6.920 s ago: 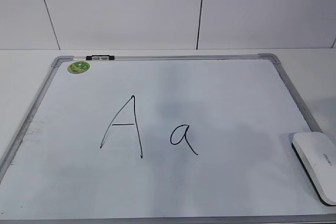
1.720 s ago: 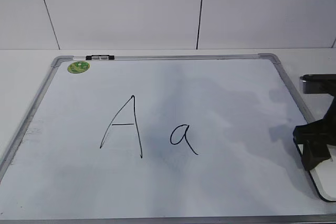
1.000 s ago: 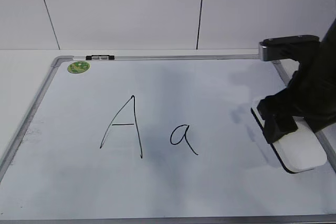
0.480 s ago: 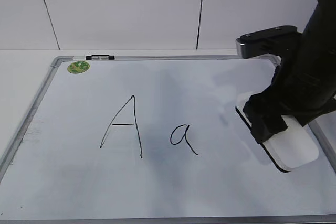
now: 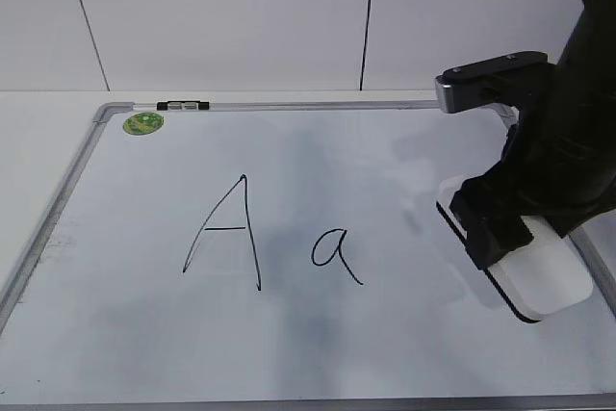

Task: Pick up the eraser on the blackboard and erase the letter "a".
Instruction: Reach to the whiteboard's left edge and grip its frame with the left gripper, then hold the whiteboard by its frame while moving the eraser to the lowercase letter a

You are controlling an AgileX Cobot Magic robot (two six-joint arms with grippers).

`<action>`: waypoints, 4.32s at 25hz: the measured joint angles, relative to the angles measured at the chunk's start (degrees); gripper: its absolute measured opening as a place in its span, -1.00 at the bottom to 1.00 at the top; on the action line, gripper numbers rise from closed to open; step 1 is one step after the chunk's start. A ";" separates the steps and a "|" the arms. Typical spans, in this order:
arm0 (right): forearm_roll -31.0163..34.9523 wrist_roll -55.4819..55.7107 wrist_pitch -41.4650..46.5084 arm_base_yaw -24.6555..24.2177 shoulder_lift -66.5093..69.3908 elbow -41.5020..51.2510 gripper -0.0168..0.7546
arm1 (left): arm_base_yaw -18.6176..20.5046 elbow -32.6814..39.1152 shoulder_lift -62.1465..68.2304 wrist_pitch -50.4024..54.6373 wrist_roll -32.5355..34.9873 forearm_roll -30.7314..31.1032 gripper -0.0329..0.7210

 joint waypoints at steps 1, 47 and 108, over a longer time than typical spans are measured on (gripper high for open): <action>0.00 0.00 0.00 0.00 0.00 0.00 0.44 | 0.00 0.00 2.39 -0.28 0.00 -0.74 -0.26; -1.27 0.00 1.66 0.00 0.00 0.00 0.44 | -3.06 -50.33 95.32 -3.32 3.61 -5.52 -0.22; 0.67 -2.56 4.74 4.33 30.12 -27.49 0.44 | -3.06 -51.96 102.18 -3.00 3.54 -7.35 -0.87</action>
